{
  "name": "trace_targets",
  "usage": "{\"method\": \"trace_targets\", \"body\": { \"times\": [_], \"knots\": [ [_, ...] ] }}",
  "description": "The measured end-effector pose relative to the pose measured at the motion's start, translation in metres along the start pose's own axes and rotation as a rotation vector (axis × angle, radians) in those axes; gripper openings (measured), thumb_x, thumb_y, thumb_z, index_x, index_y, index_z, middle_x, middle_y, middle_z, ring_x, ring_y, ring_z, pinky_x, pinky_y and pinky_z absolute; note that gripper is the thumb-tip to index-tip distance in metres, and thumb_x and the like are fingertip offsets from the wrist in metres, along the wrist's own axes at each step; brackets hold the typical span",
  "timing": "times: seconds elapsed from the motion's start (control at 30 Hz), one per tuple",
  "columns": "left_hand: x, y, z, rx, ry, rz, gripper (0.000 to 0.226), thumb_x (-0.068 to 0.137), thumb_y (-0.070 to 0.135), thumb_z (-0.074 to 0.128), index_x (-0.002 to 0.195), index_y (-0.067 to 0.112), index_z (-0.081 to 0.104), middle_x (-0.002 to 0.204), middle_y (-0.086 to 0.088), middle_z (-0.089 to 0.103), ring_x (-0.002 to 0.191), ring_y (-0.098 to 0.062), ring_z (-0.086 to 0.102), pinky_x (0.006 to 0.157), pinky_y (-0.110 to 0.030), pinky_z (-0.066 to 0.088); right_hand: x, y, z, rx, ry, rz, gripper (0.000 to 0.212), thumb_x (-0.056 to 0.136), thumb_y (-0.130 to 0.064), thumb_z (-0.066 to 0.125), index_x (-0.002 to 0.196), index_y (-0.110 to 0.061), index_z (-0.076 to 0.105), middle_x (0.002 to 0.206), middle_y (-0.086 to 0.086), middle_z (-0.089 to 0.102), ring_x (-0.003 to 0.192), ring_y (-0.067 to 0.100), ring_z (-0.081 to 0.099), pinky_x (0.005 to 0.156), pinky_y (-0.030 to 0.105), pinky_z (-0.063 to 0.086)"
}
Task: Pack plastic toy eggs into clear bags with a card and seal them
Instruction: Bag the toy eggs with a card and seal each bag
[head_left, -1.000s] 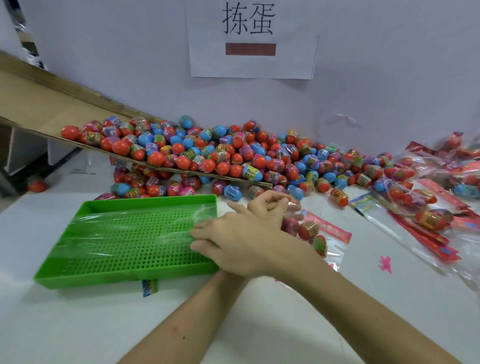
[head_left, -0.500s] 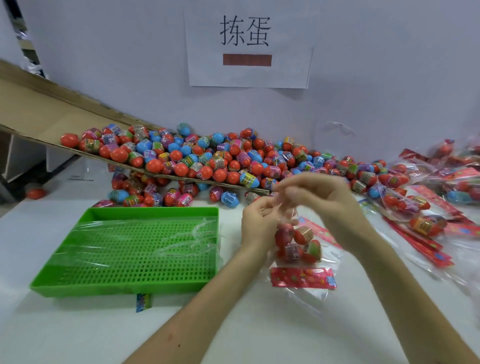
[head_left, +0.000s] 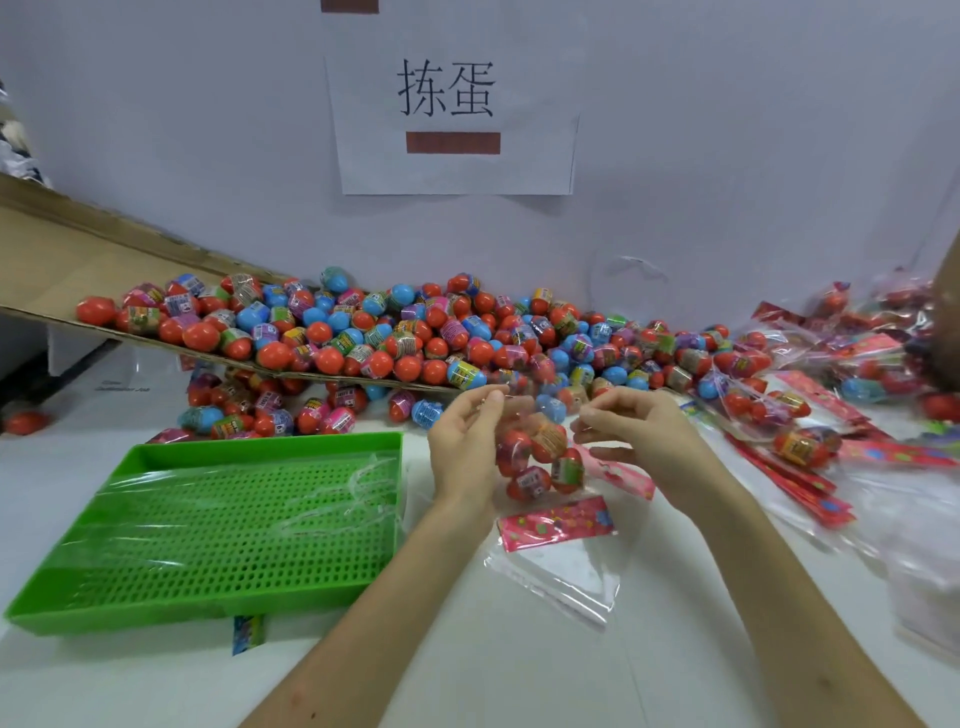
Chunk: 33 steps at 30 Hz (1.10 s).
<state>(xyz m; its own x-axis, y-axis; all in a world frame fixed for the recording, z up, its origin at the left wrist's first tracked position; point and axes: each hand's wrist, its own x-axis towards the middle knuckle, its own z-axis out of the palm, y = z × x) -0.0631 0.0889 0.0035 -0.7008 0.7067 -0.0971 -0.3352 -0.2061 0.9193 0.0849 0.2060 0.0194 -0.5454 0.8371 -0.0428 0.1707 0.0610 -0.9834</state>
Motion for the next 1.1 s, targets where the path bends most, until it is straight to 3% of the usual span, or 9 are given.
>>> {"method": "trace_targets", "body": {
  "times": [0.1, 0.2, 0.3, 0.4, 0.5, 0.67, 0.73, 0.93, 1.1],
  "knots": [
    [0.003, 0.004, -0.003, -0.034, 0.016, -0.021, 0.018, 0.104, 0.015, 0.059, 0.095, 0.019, 0.075, 0.083, 0.002, 0.080, 0.074, -0.007, 0.075, 0.058, -0.017, 0.054, 0.002, 0.001, 0.002, 0.075, -0.011, -0.035, 0.016, 0.095, -0.021, 0.070, 0.102, -0.006, 0.069, 0.098, 0.009, 0.077, 0.091, 0.026, 0.076, 0.073, 0.031, 0.062],
    [0.005, 0.004, -0.003, -0.040, 0.001, -0.044, 0.017, 0.104, 0.016, 0.060, 0.098, 0.019, 0.076, 0.085, 0.000, 0.080, 0.074, -0.009, 0.076, 0.058, -0.018, 0.054, 0.001, 0.002, 0.014, -0.009, -0.016, -0.040, 0.022, 0.090, -0.033, 0.076, 0.106, -0.019, 0.073, 0.100, 0.000, 0.077, 0.091, 0.019, 0.074, 0.077, 0.031, 0.061],
    [0.004, 0.003, -0.002, -0.053, -0.043, -0.053, 0.019, 0.104, 0.016, 0.059, 0.099, 0.017, 0.077, 0.089, -0.003, 0.081, 0.075, -0.012, 0.077, 0.058, -0.019, 0.055, 0.002, 0.005, 0.021, -0.045, 0.038, -0.070, 0.005, 0.092, -0.022, 0.075, 0.094, -0.018, 0.077, 0.090, 0.001, 0.077, 0.086, 0.019, 0.075, 0.073, 0.030, 0.062],
    [0.003, 0.002, 0.001, -0.054, -0.020, -0.034, 0.019, 0.105, 0.016, 0.058, 0.101, 0.018, 0.077, 0.094, -0.005, 0.081, 0.077, -0.013, 0.076, 0.058, -0.020, 0.055, 0.002, 0.004, 0.017, 0.039, 0.079, -0.074, 0.004, 0.093, -0.010, 0.072, 0.090, -0.010, 0.075, 0.085, 0.006, 0.076, 0.080, 0.022, 0.075, 0.066, 0.028, 0.060],
    [0.003, 0.000, 0.003, -0.070, 0.011, 0.007, 0.019, 0.105, 0.017, 0.058, 0.102, 0.018, 0.076, 0.099, -0.008, 0.080, 0.086, -0.019, 0.077, 0.060, -0.022, 0.057, 0.001, 0.003, 0.015, 0.073, 0.064, -0.093, 0.006, 0.094, -0.007, 0.070, 0.089, -0.009, 0.073, 0.083, 0.005, 0.074, 0.078, 0.019, 0.072, 0.069, 0.030, 0.060],
    [0.004, 0.000, 0.001, -0.069, -0.098, 0.062, 0.019, 0.106, 0.020, 0.055, 0.106, 0.015, 0.073, 0.104, -0.011, 0.079, 0.095, -0.025, 0.077, 0.081, -0.036, 0.062, -0.003, -0.003, 0.020, 0.111, -0.019, -0.130, 0.031, 0.090, 0.009, 0.056, 0.102, -0.013, 0.073, 0.096, 0.004, 0.074, 0.084, 0.014, 0.067, 0.063, 0.024, 0.054],
    [0.003, -0.001, 0.003, -0.056, -0.138, 0.070, 0.020, 0.107, 0.022, 0.053, 0.108, 0.014, 0.071, 0.104, -0.010, 0.080, 0.097, -0.026, 0.077, 0.088, -0.043, 0.061, -0.005, -0.005, 0.024, 0.116, 0.010, -0.149, 0.038, 0.089, 0.011, 0.049, 0.097, -0.015, 0.075, 0.095, 0.000, 0.075, 0.087, 0.011, 0.066, 0.063, 0.022, 0.052],
    [0.003, 0.000, 0.002, -0.054, -0.187, 0.066, 0.020, 0.107, 0.023, 0.053, 0.110, 0.014, 0.070, 0.105, -0.011, 0.079, 0.095, -0.029, 0.078, 0.087, -0.041, 0.062, -0.009, -0.005, 0.031, 0.198, 0.126, -0.264, 0.011, 0.098, -0.012, 0.065, 0.099, -0.014, 0.075, 0.090, 0.003, 0.076, 0.078, 0.014, 0.069, 0.068, 0.025, 0.057],
    [0.004, 0.001, 0.001, -0.120, -0.187, 0.046, 0.021, 0.108, 0.022, 0.052, 0.111, 0.012, 0.070, 0.110, -0.015, 0.078, 0.105, -0.031, 0.075, 0.098, -0.048, 0.056, -0.005, -0.004, 0.021, 0.102, -0.038, -0.109, 0.025, 0.089, -0.026, 0.078, 0.114, -0.027, 0.073, 0.107, 0.002, 0.075, 0.098, 0.017, 0.073, 0.077, 0.031, 0.058]
  ]
}}
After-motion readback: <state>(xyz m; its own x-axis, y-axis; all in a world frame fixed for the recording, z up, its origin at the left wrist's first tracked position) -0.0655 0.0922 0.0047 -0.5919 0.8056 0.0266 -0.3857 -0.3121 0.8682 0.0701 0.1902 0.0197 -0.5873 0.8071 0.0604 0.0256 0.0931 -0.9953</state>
